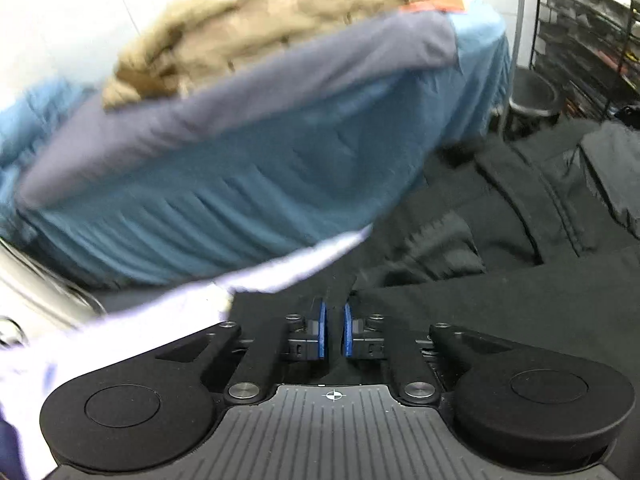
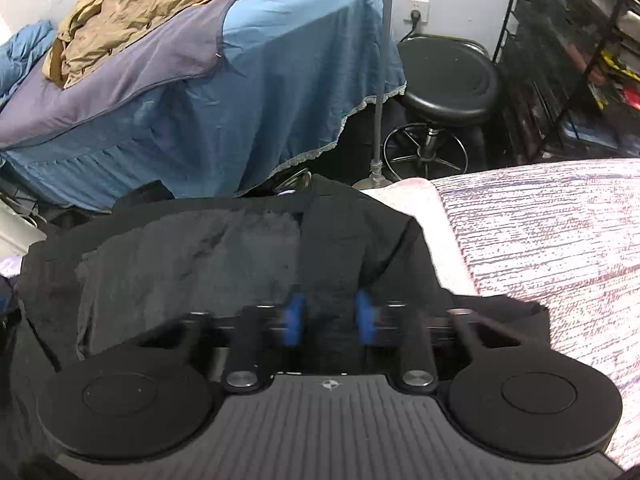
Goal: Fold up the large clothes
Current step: 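Press the folded jacket flat with both grippers and withdraw, then grasp the folded black jacket end with both grippers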
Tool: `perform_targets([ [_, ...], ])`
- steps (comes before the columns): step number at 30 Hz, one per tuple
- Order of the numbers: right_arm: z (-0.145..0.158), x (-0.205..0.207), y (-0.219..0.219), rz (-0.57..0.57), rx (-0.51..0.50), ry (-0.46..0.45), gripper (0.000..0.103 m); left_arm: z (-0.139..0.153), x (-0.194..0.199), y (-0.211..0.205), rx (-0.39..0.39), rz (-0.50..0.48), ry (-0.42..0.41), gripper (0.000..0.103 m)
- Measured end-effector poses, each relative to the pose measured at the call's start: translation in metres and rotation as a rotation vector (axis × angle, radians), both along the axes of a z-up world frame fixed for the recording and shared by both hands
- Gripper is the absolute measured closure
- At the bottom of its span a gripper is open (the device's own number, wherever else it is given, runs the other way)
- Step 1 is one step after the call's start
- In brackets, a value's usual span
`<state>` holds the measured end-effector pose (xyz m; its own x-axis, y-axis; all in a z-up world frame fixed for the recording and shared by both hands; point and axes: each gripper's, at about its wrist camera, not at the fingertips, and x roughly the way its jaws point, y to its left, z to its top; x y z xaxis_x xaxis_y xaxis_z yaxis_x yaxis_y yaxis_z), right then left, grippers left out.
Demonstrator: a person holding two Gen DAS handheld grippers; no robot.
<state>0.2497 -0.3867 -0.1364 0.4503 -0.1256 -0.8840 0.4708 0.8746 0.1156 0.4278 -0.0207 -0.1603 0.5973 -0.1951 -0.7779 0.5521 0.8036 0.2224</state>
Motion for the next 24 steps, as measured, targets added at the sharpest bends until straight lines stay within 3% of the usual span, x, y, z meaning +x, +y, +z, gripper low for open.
perform_targets([
  [3, 0.014, -0.005, -0.010, -0.031, 0.029, -0.064, 0.094, 0.025, 0.010, 0.025, -0.044, 0.087, -0.061, 0.066],
  [6, 0.036, -0.009, -0.029, -0.105, 0.068, -0.138, 0.096, 0.035, 0.042, 0.059, -0.080, 0.260, -0.075, 0.065],
  [7, 0.041, -0.010, -0.039, -0.146, 0.091, -0.166, 0.096, 0.034, 0.052, 0.072, -0.103, 0.324, -0.064, 0.066],
  [9, 0.045, -0.009, -0.064, -0.259, 0.187, -0.215, 0.096, 0.023, 0.072, 0.089, -0.184, 0.415, 0.048, 0.062],
  [11, 0.040, -0.010, -0.084, -0.377, 0.290, -0.274, 0.088, 0.012, 0.077, 0.087, -0.144, 0.466, 0.084, 0.045],
  [12, 0.034, -0.009, -0.089, -0.417, 0.334, -0.292, 0.073, 0.010, 0.076, 0.085, -0.125, 0.462, 0.084, 0.028],
  [13, 0.028, -0.007, -0.091, -0.451, 0.351, -0.282, 0.048, 0.010, 0.073, 0.083, -0.114, 0.448, 0.085, 0.005],
  [14, 0.023, -0.005, -0.089, -0.477, 0.323, -0.247, 0.035, 0.012, 0.069, 0.082, -0.117, 0.432, 0.079, 0.002],
  [18, 0.030, -0.015, -0.069, -0.383, 0.115, -0.268, 0.033, 0.034, 0.037, 0.100, -0.182, 0.421, -0.029, 0.000],
  [21, 0.042, -0.032, -0.040, -0.193, -0.008, -0.250, 0.034, 0.043, 0.008, 0.124, -0.219, 0.408, -0.041, 0.000],
  [24, 0.053, -0.062, 0.009, 0.049, -0.194, -0.244, 0.032, 0.038, -0.020, 0.143, -0.226, 0.413, 0.039, 0.000],
])
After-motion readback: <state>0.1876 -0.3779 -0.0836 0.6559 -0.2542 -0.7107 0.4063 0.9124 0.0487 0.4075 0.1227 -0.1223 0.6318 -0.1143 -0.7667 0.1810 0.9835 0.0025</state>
